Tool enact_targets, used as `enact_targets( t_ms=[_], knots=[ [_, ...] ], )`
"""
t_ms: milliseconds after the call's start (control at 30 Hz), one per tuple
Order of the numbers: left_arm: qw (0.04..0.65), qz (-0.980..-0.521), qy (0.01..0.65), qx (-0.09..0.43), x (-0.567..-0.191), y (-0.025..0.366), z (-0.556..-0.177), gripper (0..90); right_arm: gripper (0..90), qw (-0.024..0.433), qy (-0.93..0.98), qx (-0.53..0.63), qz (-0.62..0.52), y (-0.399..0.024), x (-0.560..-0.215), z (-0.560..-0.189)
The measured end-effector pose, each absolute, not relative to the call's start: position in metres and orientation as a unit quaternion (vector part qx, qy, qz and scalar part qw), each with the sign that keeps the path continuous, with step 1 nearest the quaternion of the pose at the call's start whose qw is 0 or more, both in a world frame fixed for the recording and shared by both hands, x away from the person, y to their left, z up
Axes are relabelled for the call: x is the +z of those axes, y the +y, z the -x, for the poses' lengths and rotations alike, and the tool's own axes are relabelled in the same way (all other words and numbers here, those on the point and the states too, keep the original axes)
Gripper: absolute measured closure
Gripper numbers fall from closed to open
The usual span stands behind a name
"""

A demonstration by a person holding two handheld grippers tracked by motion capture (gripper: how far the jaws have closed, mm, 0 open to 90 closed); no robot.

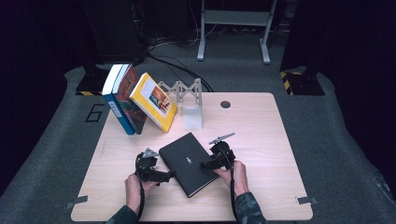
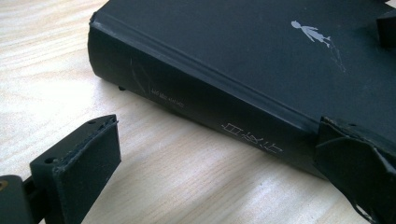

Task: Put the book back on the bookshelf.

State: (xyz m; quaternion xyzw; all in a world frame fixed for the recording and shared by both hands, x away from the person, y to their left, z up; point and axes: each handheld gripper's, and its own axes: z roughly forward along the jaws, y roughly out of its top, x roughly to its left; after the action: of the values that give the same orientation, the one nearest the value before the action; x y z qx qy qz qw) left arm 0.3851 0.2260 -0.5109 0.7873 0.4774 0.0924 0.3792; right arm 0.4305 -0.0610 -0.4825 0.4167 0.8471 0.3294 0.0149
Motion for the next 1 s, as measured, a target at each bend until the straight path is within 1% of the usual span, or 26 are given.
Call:
enact_targets(
  t_ms=[333, 400, 500, 667, 933, 1000],
  knots=[
    [0.380, -0.784, 0.483, 0.089, -0.512, 0.227, -0.389, 0.2, 39.2, 0.016, 0.853, 0.323, -0.409, -0.056, -0.481, -0.442],
    [0.381, -0.782, 0.485, 0.089, -0.512, 0.227, -0.390, 0.3, 39.1, 0.020, 0.855, 0.321, -0.406, -0.055, -0.481, -0.445],
    [0.381, -0.782, 0.486, 0.088, -0.512, 0.226, -0.390, 0.3, 39.0, 0.039, 0.861, 0.316, -0.398, -0.051, -0.479, -0.447],
    [0.386, -0.777, 0.491, 0.084, -0.513, 0.226, -0.391, 0.2, 39.4, 0.033, 0.860, 0.315, -0.401, -0.049, -0.478, -0.452],
    [0.388, -0.777, 0.490, 0.073, -0.514, 0.229, -0.395, 0.1, 39.6, 0.039, 0.858, 0.323, -0.396, -0.046, -0.479, -0.459],
    [0.395, -0.770, 0.497, 0.069, -0.515, 0.228, -0.395, 0.1, 39.6, 0.038, 0.855, 0.324, -0.403, -0.047, -0.480, -0.458]
  ],
)
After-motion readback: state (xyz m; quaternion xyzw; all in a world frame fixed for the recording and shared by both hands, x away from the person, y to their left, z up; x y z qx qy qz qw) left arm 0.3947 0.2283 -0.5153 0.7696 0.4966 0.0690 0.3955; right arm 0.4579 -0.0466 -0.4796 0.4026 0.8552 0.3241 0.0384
